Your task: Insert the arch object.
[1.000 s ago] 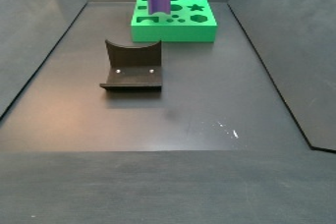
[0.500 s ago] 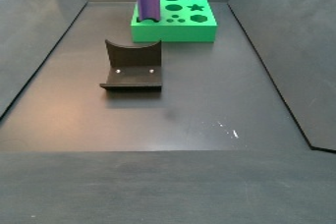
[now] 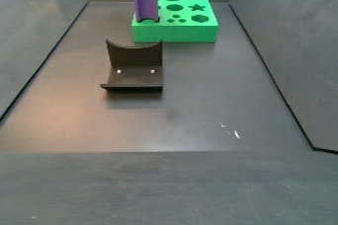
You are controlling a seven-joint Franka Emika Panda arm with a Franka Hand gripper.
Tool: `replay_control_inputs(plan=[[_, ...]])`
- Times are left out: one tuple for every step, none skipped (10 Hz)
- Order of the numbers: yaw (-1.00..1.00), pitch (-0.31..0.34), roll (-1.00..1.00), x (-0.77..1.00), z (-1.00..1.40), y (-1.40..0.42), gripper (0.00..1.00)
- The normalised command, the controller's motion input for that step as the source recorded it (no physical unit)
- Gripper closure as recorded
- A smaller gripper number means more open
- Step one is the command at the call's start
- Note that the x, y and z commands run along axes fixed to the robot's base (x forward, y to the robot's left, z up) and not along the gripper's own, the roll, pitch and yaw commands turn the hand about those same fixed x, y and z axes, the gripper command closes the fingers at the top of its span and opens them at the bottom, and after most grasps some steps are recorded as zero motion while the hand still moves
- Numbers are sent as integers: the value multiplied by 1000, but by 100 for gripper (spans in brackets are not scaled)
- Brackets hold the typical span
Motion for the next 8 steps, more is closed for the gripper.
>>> replay_control_inputs(plan=[[0,-86,0,-343,-243,117,100],[0,-27,0,-34,-231,86,100],[0,-10,0,226,-326,0,100],[0,-3,0,354,-374,0,100],[0,-10,0,389,-400,0,100],[0,-37,0,371,-443,0,100],[0,-99,0,297,-509,0,100],[0,-107,0,297,-531,0,100]])
